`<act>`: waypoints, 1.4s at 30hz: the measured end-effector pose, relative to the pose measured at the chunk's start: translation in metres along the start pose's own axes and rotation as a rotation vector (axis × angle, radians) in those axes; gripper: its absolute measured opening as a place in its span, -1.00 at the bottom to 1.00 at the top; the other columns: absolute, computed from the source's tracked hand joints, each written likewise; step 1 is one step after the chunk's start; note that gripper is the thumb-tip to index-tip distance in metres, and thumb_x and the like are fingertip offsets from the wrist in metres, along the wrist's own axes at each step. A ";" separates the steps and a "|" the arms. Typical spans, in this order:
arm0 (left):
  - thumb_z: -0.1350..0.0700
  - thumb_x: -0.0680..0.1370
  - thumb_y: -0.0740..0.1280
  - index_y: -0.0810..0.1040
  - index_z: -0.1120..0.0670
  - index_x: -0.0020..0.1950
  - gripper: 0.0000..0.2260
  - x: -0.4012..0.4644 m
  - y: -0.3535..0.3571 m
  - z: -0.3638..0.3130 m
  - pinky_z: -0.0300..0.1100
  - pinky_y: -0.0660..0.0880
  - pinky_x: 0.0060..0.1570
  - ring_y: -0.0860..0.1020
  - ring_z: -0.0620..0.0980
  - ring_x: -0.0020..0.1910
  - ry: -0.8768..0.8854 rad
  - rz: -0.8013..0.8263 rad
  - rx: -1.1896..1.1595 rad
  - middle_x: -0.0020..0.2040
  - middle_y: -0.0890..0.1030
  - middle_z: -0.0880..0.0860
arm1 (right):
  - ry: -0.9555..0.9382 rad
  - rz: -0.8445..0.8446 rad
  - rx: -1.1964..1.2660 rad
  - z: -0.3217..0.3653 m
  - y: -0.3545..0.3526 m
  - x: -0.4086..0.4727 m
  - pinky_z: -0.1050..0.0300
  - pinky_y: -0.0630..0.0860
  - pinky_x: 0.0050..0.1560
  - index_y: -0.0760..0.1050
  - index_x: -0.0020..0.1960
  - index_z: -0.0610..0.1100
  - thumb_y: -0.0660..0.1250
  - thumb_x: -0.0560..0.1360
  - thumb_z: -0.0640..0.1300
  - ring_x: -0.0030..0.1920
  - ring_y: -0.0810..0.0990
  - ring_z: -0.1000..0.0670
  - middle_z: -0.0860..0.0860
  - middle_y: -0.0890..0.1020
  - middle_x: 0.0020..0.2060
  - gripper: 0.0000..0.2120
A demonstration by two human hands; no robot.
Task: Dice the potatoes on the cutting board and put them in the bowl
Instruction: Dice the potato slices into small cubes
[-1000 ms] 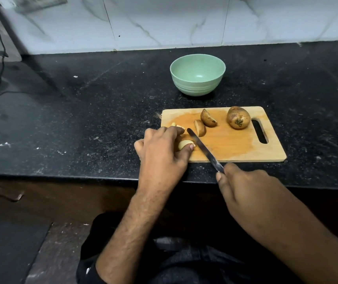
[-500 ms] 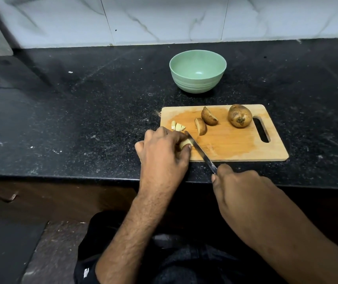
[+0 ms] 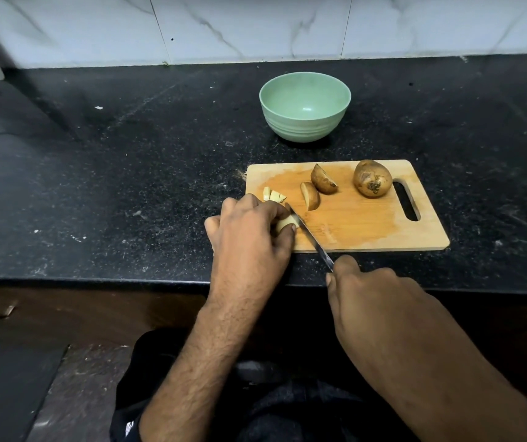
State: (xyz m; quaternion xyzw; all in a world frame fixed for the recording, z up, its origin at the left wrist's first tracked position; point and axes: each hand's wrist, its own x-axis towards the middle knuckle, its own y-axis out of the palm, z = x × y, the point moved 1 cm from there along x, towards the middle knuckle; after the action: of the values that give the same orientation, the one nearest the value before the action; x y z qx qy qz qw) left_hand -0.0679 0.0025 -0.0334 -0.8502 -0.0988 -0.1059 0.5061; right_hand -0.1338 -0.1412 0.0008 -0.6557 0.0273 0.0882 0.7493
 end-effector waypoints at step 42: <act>-0.05 0.52 0.44 0.63 -0.10 0.10 -0.83 -0.010 0.003 0.014 -0.13 0.21 0.07 0.42 -0.09 0.11 0.002 -0.029 -0.188 0.01 0.53 -0.17 | -0.078 -0.031 0.108 -0.001 -0.012 -0.010 0.07 0.49 -0.25 0.29 0.03 0.04 -0.12 0.68 0.13 -0.29 0.51 0.03 0.06 0.49 -0.29 -0.72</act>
State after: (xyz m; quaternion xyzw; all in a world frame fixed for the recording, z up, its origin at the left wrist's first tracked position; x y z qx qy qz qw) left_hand -0.0752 0.0131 -0.0448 -0.8923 -0.1001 -0.1231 0.4227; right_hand -0.1417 -0.1448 0.0140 -0.6106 -0.0076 0.1005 0.7855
